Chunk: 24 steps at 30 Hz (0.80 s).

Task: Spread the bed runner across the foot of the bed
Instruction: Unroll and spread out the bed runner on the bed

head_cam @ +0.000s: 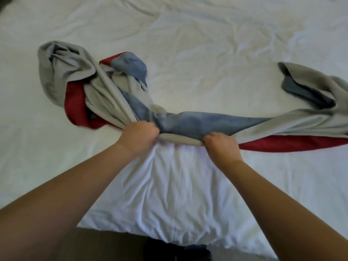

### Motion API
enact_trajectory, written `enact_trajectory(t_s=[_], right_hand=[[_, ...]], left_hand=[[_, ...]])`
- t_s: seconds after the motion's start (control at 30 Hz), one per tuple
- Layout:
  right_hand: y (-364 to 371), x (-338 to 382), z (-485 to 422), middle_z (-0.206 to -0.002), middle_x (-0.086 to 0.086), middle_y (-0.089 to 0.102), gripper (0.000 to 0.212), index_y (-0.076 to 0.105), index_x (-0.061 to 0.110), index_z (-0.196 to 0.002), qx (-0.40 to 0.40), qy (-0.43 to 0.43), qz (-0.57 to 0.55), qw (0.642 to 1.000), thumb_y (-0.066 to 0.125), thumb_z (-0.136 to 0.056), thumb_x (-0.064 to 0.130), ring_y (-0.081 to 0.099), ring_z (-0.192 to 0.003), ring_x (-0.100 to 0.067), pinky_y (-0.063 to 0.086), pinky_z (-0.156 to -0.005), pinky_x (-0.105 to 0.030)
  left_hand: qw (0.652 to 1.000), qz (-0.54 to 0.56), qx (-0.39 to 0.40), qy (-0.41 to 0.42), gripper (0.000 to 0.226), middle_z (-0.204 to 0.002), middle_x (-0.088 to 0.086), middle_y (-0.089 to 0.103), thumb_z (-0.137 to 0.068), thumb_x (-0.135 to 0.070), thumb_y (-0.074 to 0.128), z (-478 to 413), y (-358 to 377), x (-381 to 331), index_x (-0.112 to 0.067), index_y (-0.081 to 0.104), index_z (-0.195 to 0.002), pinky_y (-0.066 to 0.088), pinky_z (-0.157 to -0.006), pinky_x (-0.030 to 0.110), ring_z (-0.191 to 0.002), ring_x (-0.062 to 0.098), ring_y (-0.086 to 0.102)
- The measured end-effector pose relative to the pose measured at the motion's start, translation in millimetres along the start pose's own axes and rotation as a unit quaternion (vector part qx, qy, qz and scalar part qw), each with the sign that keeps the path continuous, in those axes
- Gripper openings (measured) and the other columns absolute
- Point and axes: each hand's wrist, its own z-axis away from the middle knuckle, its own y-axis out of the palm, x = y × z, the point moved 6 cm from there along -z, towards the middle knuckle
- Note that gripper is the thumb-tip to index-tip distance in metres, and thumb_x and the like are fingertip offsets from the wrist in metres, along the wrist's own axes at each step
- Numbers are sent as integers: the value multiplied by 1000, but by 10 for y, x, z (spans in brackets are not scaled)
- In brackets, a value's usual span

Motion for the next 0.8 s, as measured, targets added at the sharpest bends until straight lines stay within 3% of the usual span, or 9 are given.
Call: enact_trajectory(t_s=[0.07,0.17,0.2,0.27,0.33,0.47,0.53,0.67,0.8], right_hand=[[72,134,204,-89,-4,67,9,67,15,-93,-12,0,2,1000,63,-85,15,64,-76,-23,45,-60,-29],[193,339,540,-49,-2,56,33,61,16,-50,-10,-9,6,1000,89,-34,10,54,-39,-22,34,-37,-19],[258,373,639,-44,-1,51,39,57,17,-44,-4,1,6,1000,90,-24,10,50,-34,-21,30,-34,-18],[413,462,825,-41,-2,49,43,55,18,-42,21,4,-10,1000,89,-15,11,49,-32,-20,29,-32,-17],[512,561,978,-41,-1,49,45,55,19,-41,47,-5,-22,999,88,-11,10,49,-31,-19,29,-31,-17],[658,625,1046,-44,2,51,42,57,19,-43,65,-10,-29,997,86,-15,9,50,-34,-19,29,-31,-18],[651,614,1011,-45,2,51,38,56,19,-46,58,-12,-25,998,87,-25,13,50,-35,-18,26,-32,-18],[491,543,975,-53,4,54,28,57,22,-61,13,-44,-23,999,76,-63,41,53,-46,-17,28,-35,-23],[200,279,802,-51,1,54,28,54,18,-56,-12,-28,9,999,79,-57,31,54,-45,-21,29,-35,-25]], left_hand=[[1000,-1,-15,25,20,-98,6,65,-94,-17,47,204,96,-70,-12,66,-95,48,-66,37,-90,28,64],[997,3,-23,70,7,-84,10,67,-82,-8,61,475,271,-182,-10,68,-82,51,-58,36,-77,30,66],[995,-11,-23,91,5,-74,7,66,-71,-7,72,564,320,-242,-11,68,-72,49,-51,32,-67,27,66],[992,-32,-20,117,28,-53,1,58,-41,-7,87,728,457,-329,-16,63,-52,40,-35,22,-43,20,58],[992,-30,-17,118,35,-47,0,53,-29,-5,88,839,612,-370,-17,59,-46,35,-31,19,-37,19,53],[992,-16,-24,125,33,-49,1,53,-33,-5,88,916,720,-412,-15,60,-48,38,-32,22,-41,21,55],[990,-2,-48,136,29,-52,0,55,-44,-19,88,895,663,-403,-16,60,-50,38,-34,21,-45,20,56],[983,30,-101,149,35,-54,-2,56,-73,-45,51,806,414,-426,-17,59,-53,34,-39,21,-51,18,57],[976,40,-155,151,36,-54,-1,55,-78,-41,45,567,136,-555,-17,56,-53,37,-39,24,-50,19,54]])
